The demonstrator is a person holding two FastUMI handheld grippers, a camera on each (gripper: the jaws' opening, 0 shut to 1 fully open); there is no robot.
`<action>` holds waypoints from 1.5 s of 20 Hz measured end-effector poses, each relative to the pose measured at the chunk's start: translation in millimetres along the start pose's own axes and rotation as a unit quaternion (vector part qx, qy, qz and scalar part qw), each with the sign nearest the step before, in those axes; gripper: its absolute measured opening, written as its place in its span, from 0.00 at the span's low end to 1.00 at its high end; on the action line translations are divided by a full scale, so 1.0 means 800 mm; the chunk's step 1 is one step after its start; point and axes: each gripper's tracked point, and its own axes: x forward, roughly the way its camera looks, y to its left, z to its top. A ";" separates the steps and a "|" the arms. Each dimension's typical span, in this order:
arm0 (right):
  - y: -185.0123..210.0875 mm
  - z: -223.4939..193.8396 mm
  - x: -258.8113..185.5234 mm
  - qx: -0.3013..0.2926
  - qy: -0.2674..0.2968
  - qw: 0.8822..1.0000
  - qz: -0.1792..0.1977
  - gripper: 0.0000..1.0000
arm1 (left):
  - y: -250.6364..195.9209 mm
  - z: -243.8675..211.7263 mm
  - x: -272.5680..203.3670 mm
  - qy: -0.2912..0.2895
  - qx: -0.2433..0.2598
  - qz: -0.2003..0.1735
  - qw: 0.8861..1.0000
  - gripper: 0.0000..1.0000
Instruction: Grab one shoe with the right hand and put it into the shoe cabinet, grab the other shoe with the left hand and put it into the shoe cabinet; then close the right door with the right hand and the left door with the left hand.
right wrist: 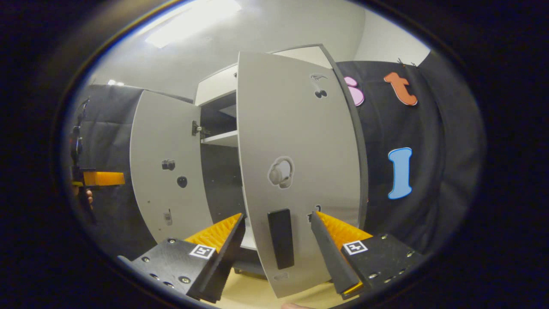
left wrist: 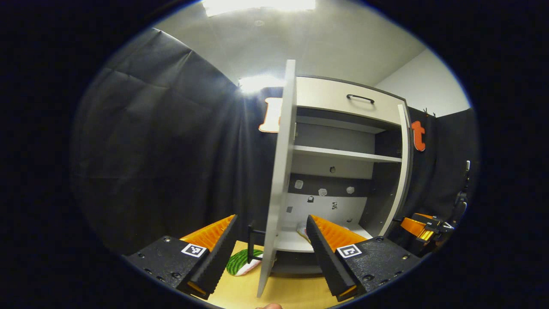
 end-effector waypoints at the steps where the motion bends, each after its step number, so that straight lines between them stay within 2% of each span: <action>1: 0.002 -0.001 0.001 0.000 0.000 1.000 0.001 0.93 | 0.011 0.000 -0.004 0.003 0.000 0.011 1.000 0.95; 6: 0.001 -0.006 -0.006 -0.001 0.002 1.000 -0.005 0.93 | 0.063 -0.015 0.003 0.017 0.007 0.058 0.998 0.95; 10: -0.013 -0.009 -0.016 0.000 0.001 1.000 -0.025 0.93 | 0.065 -0.036 0.028 0.033 -0.003 0.051 0.998 0.95; 11: -0.016 -0.009 -0.020 0.001 0.000 1.000 -0.031 0.93 | 0.065 -0.043 0.033 0.038 -0.006 0.047 0.998 0.90; 12: -0.020 -0.009 -0.023 0.001 0.000 0.999 -0.038 0.93 | 0.064 -0.048 0.037 0.043 -0.009 0.043 0.998 0.95; 14: -0.029 -0.012 -0.026 0.002 -0.001 0.999 -0.051 0.93 | 0.066 -0.055 0.044 0.050 -0.008 0.040 0.998 0.95; 16: -0.034 -0.018 -0.028 0.007 0.002 0.998 -0.059 0.93 | 0.062 -0.054 0.046 0.049 -0.005 0.025 0.998 0.95; 17: -0.034 -0.019 -0.028 0.012 0.003 0.998 -0.061 0.85 | 0.059 -0.056 0.047 0.055 -0.006 0.017 0.998 0.89; 18: -0.034 -0.020 -0.028 0.015 0.002 0.998 -0.062 0.93 | 0.056 -0.057 0.048 0.057 -0.010 0.006 0.998 0.93; 19: -0.033 -0.020 -0.028 0.018 0.001 0.998 -0.063 0.93 | 0.052 -0.057 0.050 0.061 -0.013 -0.004 0.998 0.87; 21: -0.031 -0.021 -0.028 0.018 -0.001 0.998 -0.065 0.93 | 0.037 -0.059 0.053 0.065 -0.019 -0.026 0.997 0.92; 22: -0.030 -0.020 -0.028 0.015 -0.001 0.998 -0.065 0.85 | 0.027 -0.061 0.053 0.067 -0.020 -0.037 0.997 0.87; 23: -0.032 -0.020 -0.028 0.012 -0.002 0.998 -0.066 0.93 | 0.023 -0.062 0.053 0.068 -0.019 -0.046 0.996 0.91; 30: -0.043 -0.015 -0.038 0.003 -0.007 0.996 -0.083 0.93 | -0.032 -0.068 0.061 0.072 -0.013 -0.106 0.992 0.91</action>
